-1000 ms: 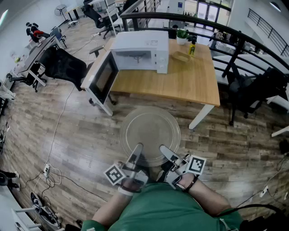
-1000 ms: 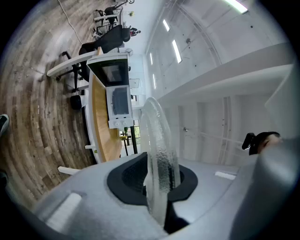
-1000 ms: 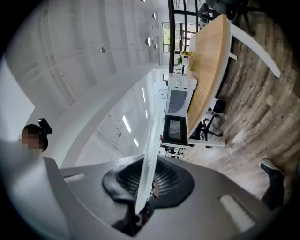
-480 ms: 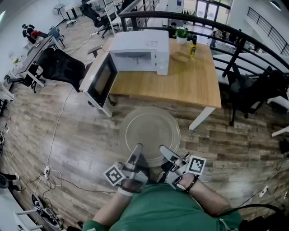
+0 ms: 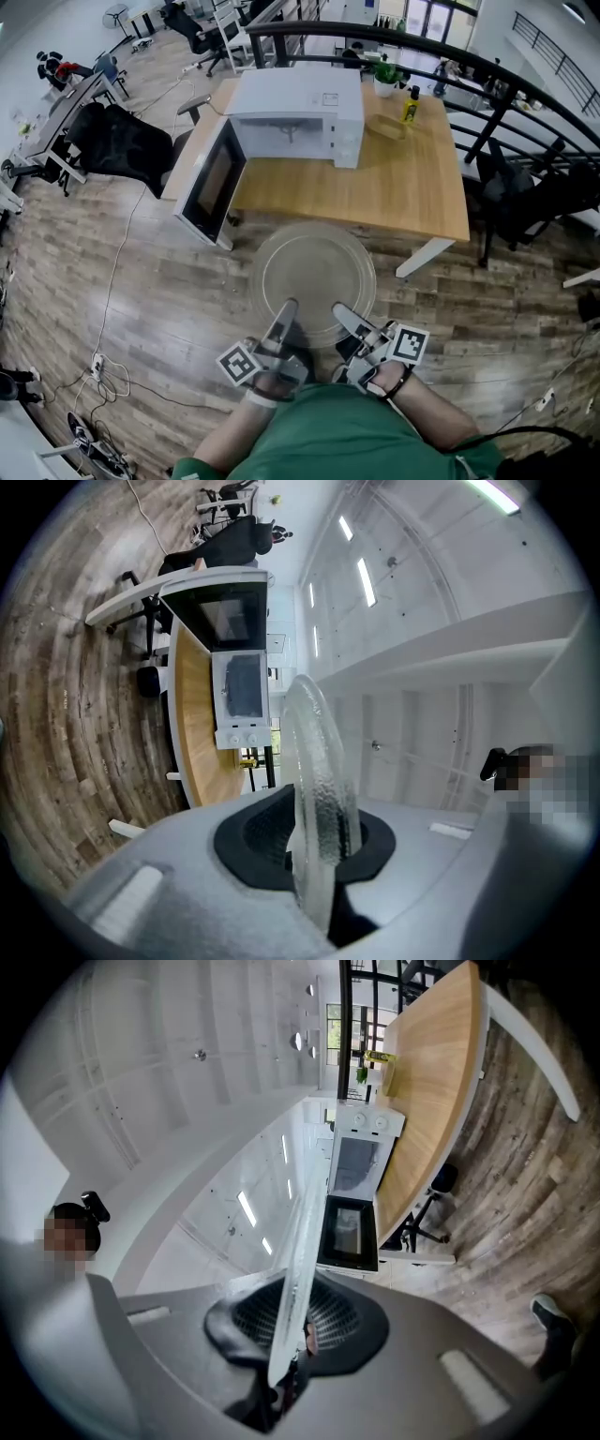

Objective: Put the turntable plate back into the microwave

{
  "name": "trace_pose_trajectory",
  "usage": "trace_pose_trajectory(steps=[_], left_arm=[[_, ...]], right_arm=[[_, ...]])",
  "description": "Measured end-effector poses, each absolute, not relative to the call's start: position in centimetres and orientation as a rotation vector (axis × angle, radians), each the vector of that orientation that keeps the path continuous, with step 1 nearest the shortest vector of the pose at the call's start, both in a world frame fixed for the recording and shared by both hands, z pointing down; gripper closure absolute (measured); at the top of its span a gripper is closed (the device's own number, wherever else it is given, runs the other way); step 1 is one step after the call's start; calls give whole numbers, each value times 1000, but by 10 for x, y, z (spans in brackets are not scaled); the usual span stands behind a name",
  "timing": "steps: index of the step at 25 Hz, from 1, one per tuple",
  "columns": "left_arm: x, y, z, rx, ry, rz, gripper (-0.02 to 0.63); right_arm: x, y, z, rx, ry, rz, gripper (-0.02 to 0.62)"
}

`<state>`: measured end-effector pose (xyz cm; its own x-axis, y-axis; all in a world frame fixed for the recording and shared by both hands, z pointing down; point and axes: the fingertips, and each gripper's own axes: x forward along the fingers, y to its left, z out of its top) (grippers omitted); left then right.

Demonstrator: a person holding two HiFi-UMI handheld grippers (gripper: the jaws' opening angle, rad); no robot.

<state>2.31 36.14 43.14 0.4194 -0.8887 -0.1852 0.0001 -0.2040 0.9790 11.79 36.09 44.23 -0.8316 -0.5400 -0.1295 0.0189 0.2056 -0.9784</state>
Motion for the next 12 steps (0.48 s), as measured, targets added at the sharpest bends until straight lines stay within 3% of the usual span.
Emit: trace_pose_trajectory(steps=[12], left_arm=[[-45, 273, 434, 1545, -776, -975, 560]], right_arm=[[50, 275, 442, -544, 2028, -1657, 547]])
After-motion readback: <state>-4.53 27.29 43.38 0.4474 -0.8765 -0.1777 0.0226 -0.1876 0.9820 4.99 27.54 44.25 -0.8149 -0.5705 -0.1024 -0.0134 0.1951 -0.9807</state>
